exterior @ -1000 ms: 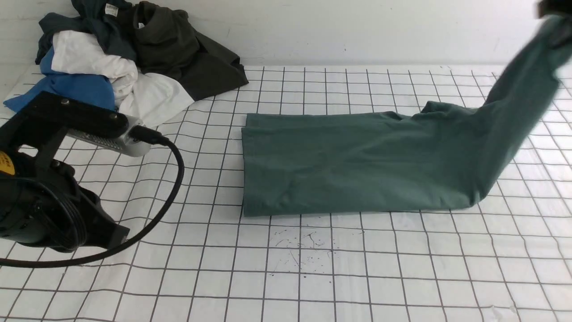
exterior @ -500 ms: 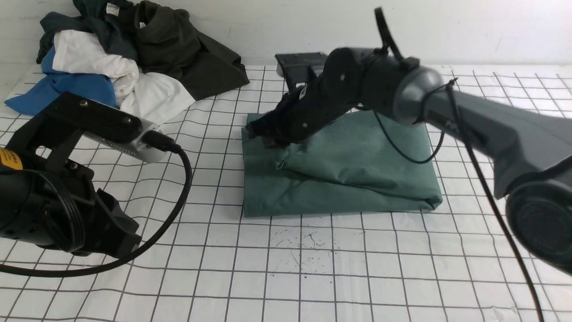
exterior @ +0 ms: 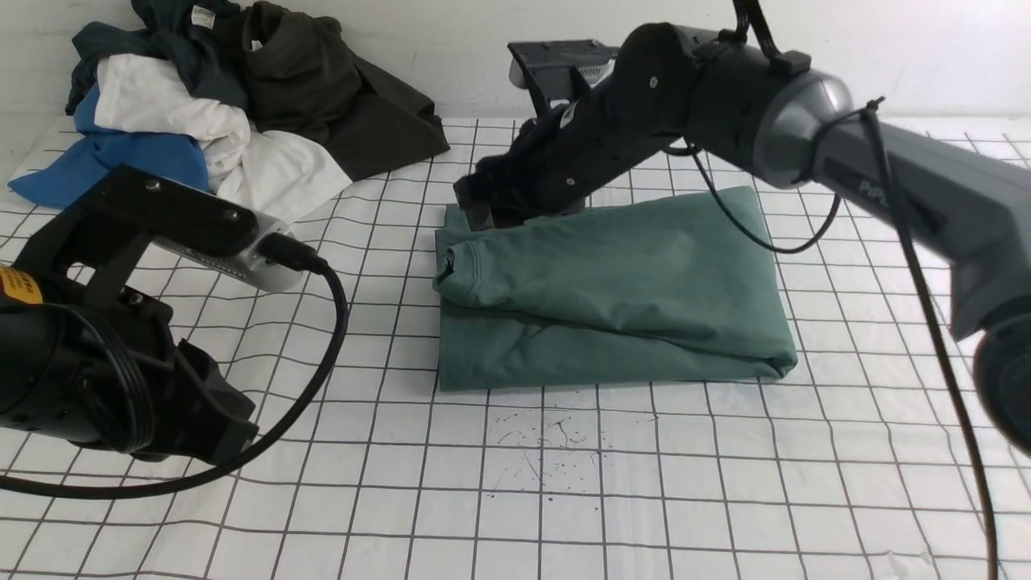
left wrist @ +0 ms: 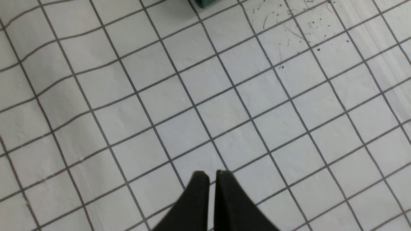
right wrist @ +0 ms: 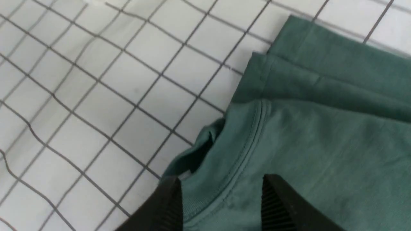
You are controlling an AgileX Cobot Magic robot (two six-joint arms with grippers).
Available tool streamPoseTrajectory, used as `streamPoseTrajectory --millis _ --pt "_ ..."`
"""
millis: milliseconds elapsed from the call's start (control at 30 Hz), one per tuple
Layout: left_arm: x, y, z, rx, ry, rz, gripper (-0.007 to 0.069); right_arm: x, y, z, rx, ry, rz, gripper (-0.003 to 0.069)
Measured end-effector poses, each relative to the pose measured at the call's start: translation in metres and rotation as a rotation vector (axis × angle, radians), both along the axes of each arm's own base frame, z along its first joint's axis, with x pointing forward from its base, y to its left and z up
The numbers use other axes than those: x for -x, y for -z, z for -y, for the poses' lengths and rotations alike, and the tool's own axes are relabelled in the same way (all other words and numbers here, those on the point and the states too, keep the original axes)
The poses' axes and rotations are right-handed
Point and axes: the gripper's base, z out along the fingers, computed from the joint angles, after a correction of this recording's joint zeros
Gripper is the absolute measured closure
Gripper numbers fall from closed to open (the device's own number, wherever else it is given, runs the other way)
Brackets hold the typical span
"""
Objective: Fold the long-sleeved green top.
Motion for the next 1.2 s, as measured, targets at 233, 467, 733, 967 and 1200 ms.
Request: streamPoseTrajectory --millis 233,467,733,967,1200 --pt "0.001 -0.002 0.001 0.007 0.03 0.014 0.0613 -0.004 0.069 -0.014 -0.051 -0.001 -0.197 0.0621" --pt "0.031 -0.031 -0.008 -0.015 0.072 0.208 0.0613 0.006 -0.035 -0.005 -0.031 -0.137 0.087 0.067" --pt "0.087 -0.053 -0.032 -0.044 -0.009 0.633 0.0613 0.089 -0.235 0.091 0.283 -0.052 0.525 0.067" --pt "0.112 -0.017 -0.043 0.003 -0.088 0.886 0.0613 0.201 -0.306 0.189 0.212 0.252 0.723 0.067" --pt "0.123 0.012 -0.048 0.033 -0.137 1.023 0.0613 0.286 -0.234 0.225 0.138 0.277 0.73 0.067"
